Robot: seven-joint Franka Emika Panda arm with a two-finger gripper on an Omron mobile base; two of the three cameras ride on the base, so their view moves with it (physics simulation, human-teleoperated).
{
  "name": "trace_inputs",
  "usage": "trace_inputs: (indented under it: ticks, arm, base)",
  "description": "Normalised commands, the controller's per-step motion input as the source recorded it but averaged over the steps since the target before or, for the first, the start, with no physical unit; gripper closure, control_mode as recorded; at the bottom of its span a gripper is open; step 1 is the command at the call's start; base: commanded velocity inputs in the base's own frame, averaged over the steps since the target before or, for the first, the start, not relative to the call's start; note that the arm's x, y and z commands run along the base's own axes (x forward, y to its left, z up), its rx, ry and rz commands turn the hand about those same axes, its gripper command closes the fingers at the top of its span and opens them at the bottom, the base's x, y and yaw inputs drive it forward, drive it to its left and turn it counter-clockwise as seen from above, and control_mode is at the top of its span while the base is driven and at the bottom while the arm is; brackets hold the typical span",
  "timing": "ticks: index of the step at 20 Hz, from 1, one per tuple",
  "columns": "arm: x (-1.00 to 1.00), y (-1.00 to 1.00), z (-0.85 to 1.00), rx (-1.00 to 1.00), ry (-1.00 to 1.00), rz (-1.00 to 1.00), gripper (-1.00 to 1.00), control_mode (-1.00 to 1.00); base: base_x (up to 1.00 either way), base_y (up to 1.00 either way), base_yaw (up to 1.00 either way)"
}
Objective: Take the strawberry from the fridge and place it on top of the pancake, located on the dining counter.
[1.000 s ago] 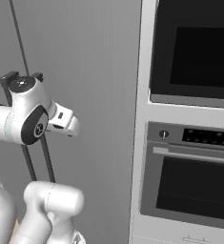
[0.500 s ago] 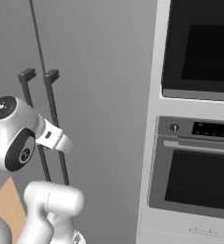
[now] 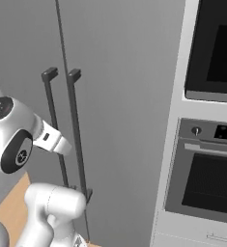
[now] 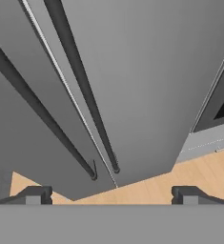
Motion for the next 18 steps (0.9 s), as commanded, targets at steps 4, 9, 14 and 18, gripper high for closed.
trace_inputs:
  ticks: [4, 9, 14, 18]
  arm:
    - [0.0, 0.0, 0.0, 0.0, 0.0, 0.0, -1.0, 1.0]
    - [0.0, 0.0, 0.0, 0.0, 0.0, 0.0, -1.0, 1.0]
    - [-0.08, 0.0, 0.0, 0.01, 0.0, 0.0, -1.0, -1.0]
    - [0.43, 0.0, 0.0, 0.0, 0.03, -0.04, -1.0, -1.0]
  base:
    - [-0.74, 0.2, 0.17]
    - [-0.37, 0.07, 0.03]
    - [-0.43, 0.02, 0.0]
    - [0.0, 0.0, 0.0]
